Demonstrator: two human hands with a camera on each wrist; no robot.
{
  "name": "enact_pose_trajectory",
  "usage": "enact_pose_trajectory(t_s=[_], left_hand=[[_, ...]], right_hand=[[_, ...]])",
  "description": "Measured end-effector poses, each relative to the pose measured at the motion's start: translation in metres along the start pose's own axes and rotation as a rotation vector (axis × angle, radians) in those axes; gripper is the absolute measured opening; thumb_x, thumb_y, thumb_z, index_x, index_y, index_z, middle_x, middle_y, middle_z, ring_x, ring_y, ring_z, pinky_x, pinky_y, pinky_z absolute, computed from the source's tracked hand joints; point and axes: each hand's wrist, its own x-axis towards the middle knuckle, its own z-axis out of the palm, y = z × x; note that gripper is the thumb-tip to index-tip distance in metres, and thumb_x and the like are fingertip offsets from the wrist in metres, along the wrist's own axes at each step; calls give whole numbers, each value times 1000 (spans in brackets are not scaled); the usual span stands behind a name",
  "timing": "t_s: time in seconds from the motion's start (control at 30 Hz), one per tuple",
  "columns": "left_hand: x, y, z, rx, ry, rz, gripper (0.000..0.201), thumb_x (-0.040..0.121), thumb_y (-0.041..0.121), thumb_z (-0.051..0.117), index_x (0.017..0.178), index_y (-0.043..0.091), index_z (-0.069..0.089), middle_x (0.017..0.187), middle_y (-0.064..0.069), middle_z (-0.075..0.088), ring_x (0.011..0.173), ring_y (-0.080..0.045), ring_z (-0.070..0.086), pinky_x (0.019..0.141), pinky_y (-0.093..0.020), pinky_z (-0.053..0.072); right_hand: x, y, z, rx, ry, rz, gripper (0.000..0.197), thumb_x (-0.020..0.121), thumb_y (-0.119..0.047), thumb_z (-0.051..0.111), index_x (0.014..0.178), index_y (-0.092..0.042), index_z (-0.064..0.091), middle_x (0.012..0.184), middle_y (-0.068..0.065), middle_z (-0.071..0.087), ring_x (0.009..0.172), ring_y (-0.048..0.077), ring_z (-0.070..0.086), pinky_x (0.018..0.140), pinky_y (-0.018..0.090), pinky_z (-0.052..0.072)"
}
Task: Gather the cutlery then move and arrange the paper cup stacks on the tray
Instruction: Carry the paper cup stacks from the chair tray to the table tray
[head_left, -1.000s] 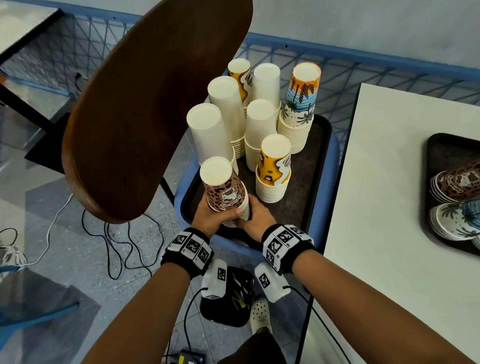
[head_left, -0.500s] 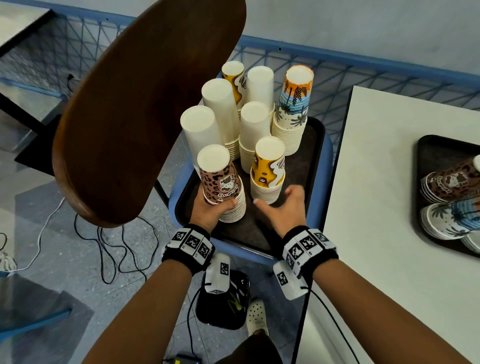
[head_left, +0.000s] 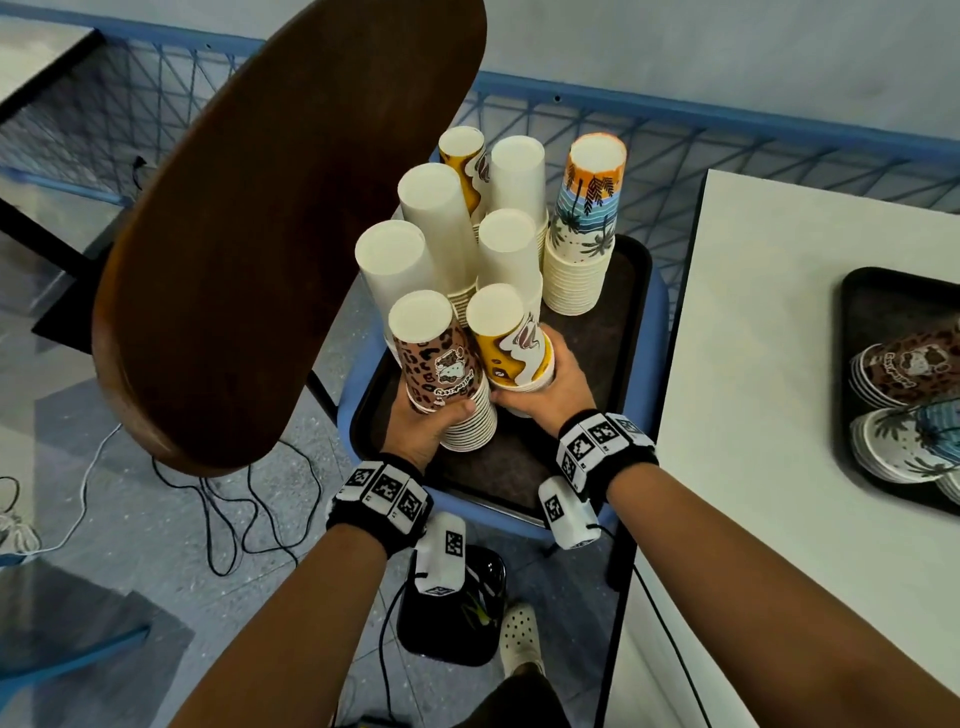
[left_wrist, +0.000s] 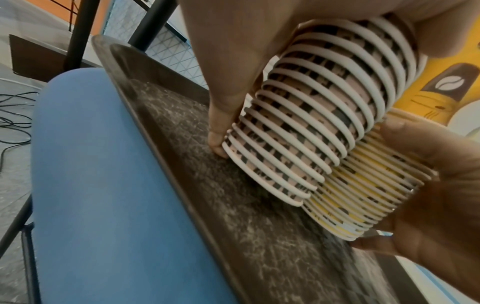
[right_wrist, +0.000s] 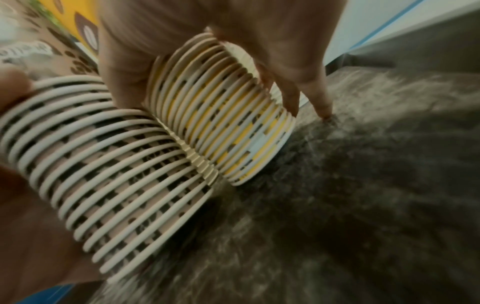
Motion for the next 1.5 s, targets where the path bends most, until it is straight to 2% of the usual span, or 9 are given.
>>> enact_pose_trajectory(t_s=[0.07,0.2,0.33,0.53,0.7,0.87,1.0,1.23,1.5], left_hand=[[-1,2,0,-27,7,-9,92,39,29,76,124,8,46,107,6,62,95,-3,63,87,-22,50],[-3,4,1,-50,29,-28,96,43,28,78,130,7,43,120,-7,59,116,-26,56,104,-45,42],[-7,7,5,-22,7,-38,85,40,30,77,120,18,48,111,3,62,110,-22,58,104,-47,41],[-24,29,44,6,-133,7,91,40,27,78,124,12,46,112,-1,63,105,-17,59,103,-44,42],[-43,43,89,-22,-235,59,93,41,26,78,126,8,46,116,-9,63,109,-25,60,101,-45,44],[-72,49,140,-26,-327,42,92,45,23,79,130,13,44,123,-11,61,114,-26,58,101,-44,43],[-94,47,180,-12,-369,20,75,68,-5,71,134,8,38,127,-19,55,118,-34,54,103,-57,39],[-125,41,253,39,-401,38,61,72,-4,68,118,29,48,119,-6,61,114,-28,56,100,-60,40],[-141,62,345,-30,-348,114,58,74,-6,67,120,21,43,105,3,62,95,-14,59,99,-58,41]], right_hand=[[1,2,4,43,-5,-31,95,31,-48,86,111,-61,37,125,6,53,120,24,51,100,48,45],[-3,-4,6,155,-12,-23,94,33,-62,85,114,-62,39,132,12,46,123,26,49,102,50,43],[-12,-13,-8,195,-13,-12,85,33,-64,83,108,-63,44,129,8,52,121,23,51,103,47,44],[-45,-32,-61,328,30,-16,66,62,2,79,103,-38,47,103,-13,59,97,1,57,86,14,48],[-75,-32,-108,369,172,-47,68,61,1,81,111,-32,49,108,-6,62,104,14,60,93,30,48],[-113,-25,-161,349,272,-114,64,62,4,79,102,-36,50,104,-12,62,96,1,61,84,18,50],[-141,-17,-200,383,340,-140,67,63,10,75,109,-30,48,104,-10,62,87,-10,63,75,9,50],[-186,5,-277,402,435,-136,73,66,7,74,127,-18,43,112,-5,60,98,-2,59,76,7,49],[-218,25,-363,398,464,-141,73,64,0,78,122,-25,42,107,-15,57,98,-4,55,72,2,47]])
